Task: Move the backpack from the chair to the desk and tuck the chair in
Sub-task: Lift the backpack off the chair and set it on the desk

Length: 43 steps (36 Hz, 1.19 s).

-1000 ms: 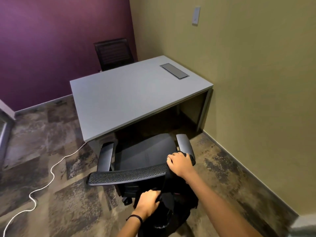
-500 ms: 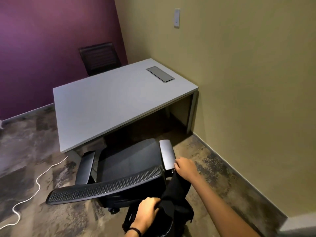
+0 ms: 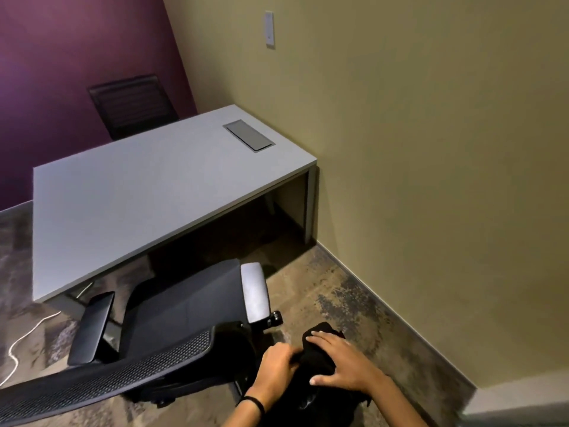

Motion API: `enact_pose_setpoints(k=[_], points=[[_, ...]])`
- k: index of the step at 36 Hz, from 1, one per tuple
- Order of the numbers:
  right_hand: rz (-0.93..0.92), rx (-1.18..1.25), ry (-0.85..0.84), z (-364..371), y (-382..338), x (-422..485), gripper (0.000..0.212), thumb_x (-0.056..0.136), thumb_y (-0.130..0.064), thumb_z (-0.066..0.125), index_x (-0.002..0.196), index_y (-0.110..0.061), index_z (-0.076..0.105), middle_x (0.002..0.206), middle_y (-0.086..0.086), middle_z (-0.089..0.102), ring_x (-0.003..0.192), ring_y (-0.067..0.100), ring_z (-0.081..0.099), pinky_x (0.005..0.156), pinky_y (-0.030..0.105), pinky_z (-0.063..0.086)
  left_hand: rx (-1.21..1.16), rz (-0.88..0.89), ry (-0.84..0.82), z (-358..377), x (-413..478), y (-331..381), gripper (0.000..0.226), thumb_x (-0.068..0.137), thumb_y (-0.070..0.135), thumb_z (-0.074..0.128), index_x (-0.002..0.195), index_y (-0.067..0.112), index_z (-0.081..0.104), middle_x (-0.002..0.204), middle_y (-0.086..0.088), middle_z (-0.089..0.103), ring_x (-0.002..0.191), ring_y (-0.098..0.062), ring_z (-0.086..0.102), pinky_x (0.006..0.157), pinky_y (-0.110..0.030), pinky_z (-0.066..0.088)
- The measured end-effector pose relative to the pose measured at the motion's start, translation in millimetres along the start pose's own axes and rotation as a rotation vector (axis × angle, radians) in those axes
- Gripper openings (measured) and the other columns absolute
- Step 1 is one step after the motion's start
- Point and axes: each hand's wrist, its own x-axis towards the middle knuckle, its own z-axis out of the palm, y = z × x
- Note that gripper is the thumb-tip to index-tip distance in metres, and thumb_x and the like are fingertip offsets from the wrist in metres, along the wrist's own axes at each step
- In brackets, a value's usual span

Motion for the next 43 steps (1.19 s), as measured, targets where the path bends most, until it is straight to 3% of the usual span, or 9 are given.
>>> enact_pose_setpoints(k=[5, 10, 15, 18, 23, 28, 33, 37, 43], points=[[0.037, -0.027, 0.049, -35, 20, 2, 0.088, 0.074, -0.068, 0.057, 0.145, -0.027, 0.026, 0.153, -0.005, 0.030, 0.142, 0.012, 0.024, 0.116, 0.033, 0.018, -0.020, 0.060, 0.002, -8, 30, 34, 0.021, 0.082, 0.021, 0.052, 0.097, 0.013, 0.065, 0.102, -0.008, 0.072, 0.101, -0.027, 0.062, 0.079, -0.039, 0.046], [0.101, -0.036, 0.393, -69, 27, 10, 0.048, 0.077, -0.036, 0.065, 0.123, -0.028, 0.054, 0.126, -0.008, 0.061, 0.119, 0.010, 0.053, 0.101, 0.022, 0.038, -0.111, 0.124, 0.084, -34, 73, 62, 0.023, 0.085, 0.015, 0.055, 0.103, 0.018, 0.070, 0.103, -0.004, 0.075, 0.100, -0.021, 0.066, 0.084, -0.035, 0.049], [0.171, -0.098, 0.663, -99, 40, 33, 0.059, 0.049, -0.011, 0.089, 0.105, -0.014, 0.070, 0.101, 0.000, 0.074, 0.095, 0.013, 0.070, 0.086, 0.025, 0.053, -0.110, 0.196, 0.180, -66, 126, 83, 0.023, 0.085, 0.012, 0.059, 0.103, 0.018, 0.072, 0.103, -0.004, 0.075, 0.098, -0.021, 0.067, 0.085, -0.030, 0.049], [0.161, -0.139, 0.766, -126, 48, 54, 0.066, 0.033, -0.008, 0.094, 0.095, -0.012, 0.074, 0.088, 0.000, 0.076, 0.081, 0.012, 0.073, 0.070, 0.027, 0.058, -0.110, 0.235, 0.226, -90, 160, 91, 0.024, 0.084, 0.011, 0.061, 0.104, 0.019, 0.072, 0.103, -0.002, 0.075, 0.098, -0.018, 0.066, 0.080, -0.020, 0.044], [0.157, -0.137, 0.809, -183, 48, 99, 0.056, 0.039, -0.008, 0.092, 0.093, -0.012, 0.075, 0.085, -0.002, 0.077, 0.076, 0.009, 0.073, 0.067, 0.019, 0.053, -0.087, 0.312, 0.200, -142, 218, 88, 0.023, 0.084, 0.017, 0.059, 0.101, 0.023, 0.073, 0.100, 0.002, 0.075, 0.096, -0.015, 0.067, 0.087, -0.032, 0.051], [0.079, -0.177, 0.869, -251, 31, 154, 0.037, 0.065, -0.030, 0.052, 0.090, -0.014, 0.074, 0.075, -0.005, 0.075, 0.064, 0.009, 0.070, 0.071, 0.015, 0.044, -0.136, 0.296, 0.286, -205, 262, 69, 0.020, 0.084, 0.021, 0.061, 0.102, 0.024, 0.071, 0.099, 0.008, 0.073, 0.091, -0.005, 0.064, 0.084, -0.024, 0.053], [-0.019, -0.200, 0.925, -301, 18, 210, 0.048, 0.047, -0.009, 0.090, 0.092, -0.010, 0.075, 0.077, 0.000, 0.076, 0.063, 0.014, 0.071, 0.073, 0.019, 0.044, -0.323, 0.310, 0.417, -260, 287, 47, 0.020, 0.081, 0.029, 0.062, 0.098, 0.038, 0.068, 0.085, 0.027, 0.068, 0.087, 0.011, 0.062, 0.077, -0.008, 0.050], [-0.120, -0.217, 1.031, -341, 9, 243, 0.044, 0.052, -0.008, 0.088, 0.093, -0.006, 0.074, 0.082, 0.005, 0.077, 0.067, 0.017, 0.073, 0.063, 0.020, 0.051, -0.450, 0.424, 0.487, -290, 299, 22, 0.024, 0.089, 0.049, 0.054, 0.112, 0.051, 0.059, 0.114, 0.035, 0.062, 0.109, 0.011, 0.057, 0.085, -0.001, 0.043], [-0.214, -0.186, 1.147, -403, -2, 297, 0.035, 0.061, -0.011, 0.068, 0.095, -0.002, 0.074, 0.083, 0.010, 0.077, 0.064, 0.021, 0.073, 0.072, 0.020, 0.047, -0.433, 0.312, 0.558, -296, 326, -44, 0.073, 0.079, 0.061, 0.064, 0.141, 0.047, 0.028, 0.145, 0.037, 0.030, 0.130, 0.017, 0.030, 0.096, -0.018, 0.032]])
